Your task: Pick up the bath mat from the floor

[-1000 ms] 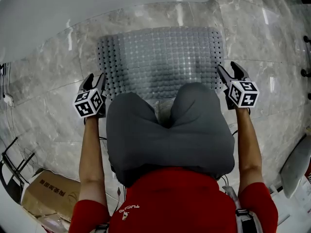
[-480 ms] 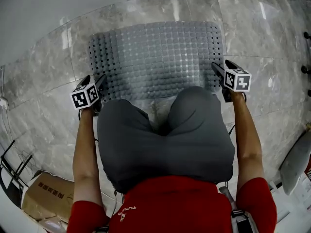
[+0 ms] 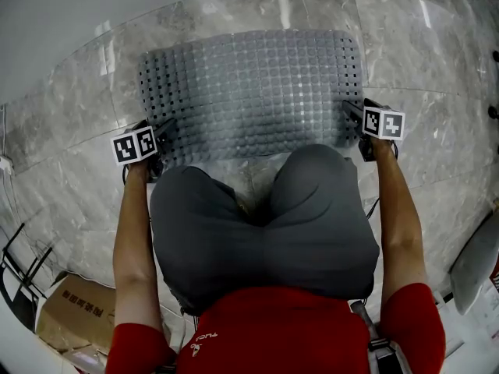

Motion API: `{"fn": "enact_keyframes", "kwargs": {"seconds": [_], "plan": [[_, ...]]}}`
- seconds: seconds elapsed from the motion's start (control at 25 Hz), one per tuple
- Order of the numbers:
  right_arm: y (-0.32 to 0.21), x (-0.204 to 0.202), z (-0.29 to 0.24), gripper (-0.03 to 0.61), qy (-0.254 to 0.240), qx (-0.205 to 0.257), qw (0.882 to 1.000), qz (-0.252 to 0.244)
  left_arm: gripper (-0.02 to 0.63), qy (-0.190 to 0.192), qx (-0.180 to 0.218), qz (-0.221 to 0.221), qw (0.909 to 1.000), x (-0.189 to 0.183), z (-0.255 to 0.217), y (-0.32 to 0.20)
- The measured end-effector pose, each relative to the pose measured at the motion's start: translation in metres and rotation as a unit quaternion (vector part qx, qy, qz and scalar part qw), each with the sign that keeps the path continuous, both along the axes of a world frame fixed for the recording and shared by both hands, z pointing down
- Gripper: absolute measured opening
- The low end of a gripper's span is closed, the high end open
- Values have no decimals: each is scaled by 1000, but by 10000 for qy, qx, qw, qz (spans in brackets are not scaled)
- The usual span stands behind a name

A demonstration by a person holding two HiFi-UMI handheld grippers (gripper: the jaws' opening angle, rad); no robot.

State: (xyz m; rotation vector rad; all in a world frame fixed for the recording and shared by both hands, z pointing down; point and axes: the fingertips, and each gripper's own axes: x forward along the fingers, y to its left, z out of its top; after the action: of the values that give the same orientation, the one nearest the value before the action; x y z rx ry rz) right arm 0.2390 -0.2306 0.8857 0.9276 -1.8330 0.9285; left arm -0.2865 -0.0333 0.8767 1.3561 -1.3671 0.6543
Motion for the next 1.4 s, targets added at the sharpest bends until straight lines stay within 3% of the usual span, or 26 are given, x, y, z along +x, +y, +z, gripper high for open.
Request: {"fn": "enact_keyframes", "kwargs": {"seconds": [0.24,0.4,0.52,0.64,0.88,1.04,1.4], "plan": [[-1,1,9,308,160,45,9996,206,416,-156,-267,56,9995,2,17,5],[3,-9,9,308,238,61,9997,-16,414,-519,-339,54,9981,-2,21,6],[4,-15,8,306,374,101,9992,-130,401,-560,-319,63,9979,-2,20,5],[7,-20,7,284,315,45,9994,-162,306,-376,-205,89,9990,5,16,2],[12,-36,0,138,69,68,9997,-235,160,-184,63,129,9997,22,10,-7],[17,-56,-16,66,-186,238,9977,-599,66,-211,214,376,9988,31,3,-12],[25,-80,-74,51,-997,664,9895,-813,54,-78,815,431,9957,38,-33,-17]]}}
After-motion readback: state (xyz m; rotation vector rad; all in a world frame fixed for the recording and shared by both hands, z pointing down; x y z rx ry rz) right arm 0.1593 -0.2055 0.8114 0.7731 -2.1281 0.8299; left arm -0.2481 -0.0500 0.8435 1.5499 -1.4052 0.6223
